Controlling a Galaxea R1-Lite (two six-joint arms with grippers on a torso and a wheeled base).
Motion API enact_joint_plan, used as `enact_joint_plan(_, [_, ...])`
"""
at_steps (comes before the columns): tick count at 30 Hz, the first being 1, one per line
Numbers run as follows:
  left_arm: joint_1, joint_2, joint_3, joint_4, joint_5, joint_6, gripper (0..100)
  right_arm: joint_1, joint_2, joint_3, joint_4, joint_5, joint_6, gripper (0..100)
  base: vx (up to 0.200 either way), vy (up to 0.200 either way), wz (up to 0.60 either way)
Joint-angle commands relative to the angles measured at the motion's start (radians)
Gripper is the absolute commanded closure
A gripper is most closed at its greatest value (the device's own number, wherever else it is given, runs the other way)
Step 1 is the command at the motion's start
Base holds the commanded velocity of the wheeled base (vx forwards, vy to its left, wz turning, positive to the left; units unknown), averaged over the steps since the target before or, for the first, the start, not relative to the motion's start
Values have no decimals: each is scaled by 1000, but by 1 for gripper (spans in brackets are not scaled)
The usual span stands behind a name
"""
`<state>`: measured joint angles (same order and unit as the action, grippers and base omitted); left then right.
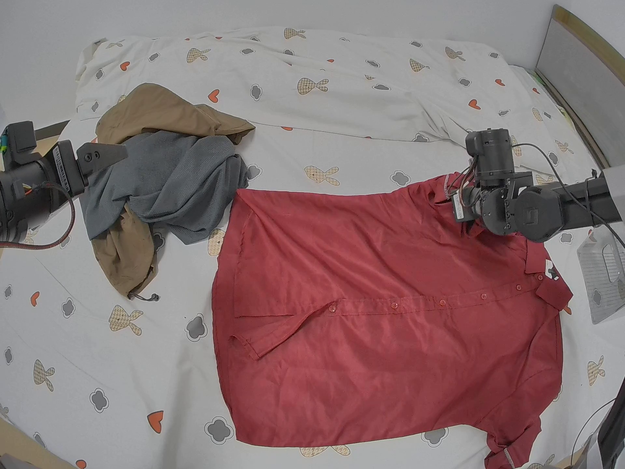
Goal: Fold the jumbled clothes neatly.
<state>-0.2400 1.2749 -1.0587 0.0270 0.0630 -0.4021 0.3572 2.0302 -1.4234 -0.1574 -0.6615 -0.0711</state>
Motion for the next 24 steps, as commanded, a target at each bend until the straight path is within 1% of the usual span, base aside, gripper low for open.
enact_joint_plan(1, [-12,0,6,-1,0,2,0,-18,4,-34,-28,-1,1,100,0,0,0])
enact_joint_plan(3, [-15,0,9,-1,1,2,0,-18,16,-35,-59,-7,1,100,0,0,0])
enact_joint_plan(4, [-22,-3,19,-2,0,5,0,-18,53,-37,-151,-40,-3,100,0,0,0])
enact_joint_plan(5, [-24,-3,20,-2,0,8,0,-18,62,-37,-172,-47,-6,100,0,0,0])
enact_joint_plan(6, [-28,-3,23,-2,1,20,0,-20,88,-37,-235,-66,-12,100,0,0,0])
enact_joint_plan(8, [-30,-5,23,-2,1,23,0,-20,93,-37,-248,-66,-15,100,0,0,0])
enact_joint_plan(9, [-39,-6,43,-15,1,40,0,-27,120,-37,-292,-69,-35,100,0,0,0])
enact_joint_plan(14, [-59,-15,91,-96,0,60,0,-57,193,-108,-313,-69,-38,100,0,0,0])
enact_joint_plan(16, [-73,-20,98,-105,0,59,0,-66,214,-131,-315,-69,-39,100,0,0,0])
enact_joint_plan(17, [-79,-23,98,-104,0,59,0,-64,223,-137,-315,-69,-39,0,0,0,0])
enact_joint_plan(21, [-81,-26,100,-104,-2,59,0,-57,223,-141,-333,-64,-32,0,0,0,0])
enact_joint_plan(24, [-81,-26,100,-105,-14,59,0,-54,206,-138,-384,-63,-35,0,0,0,0])
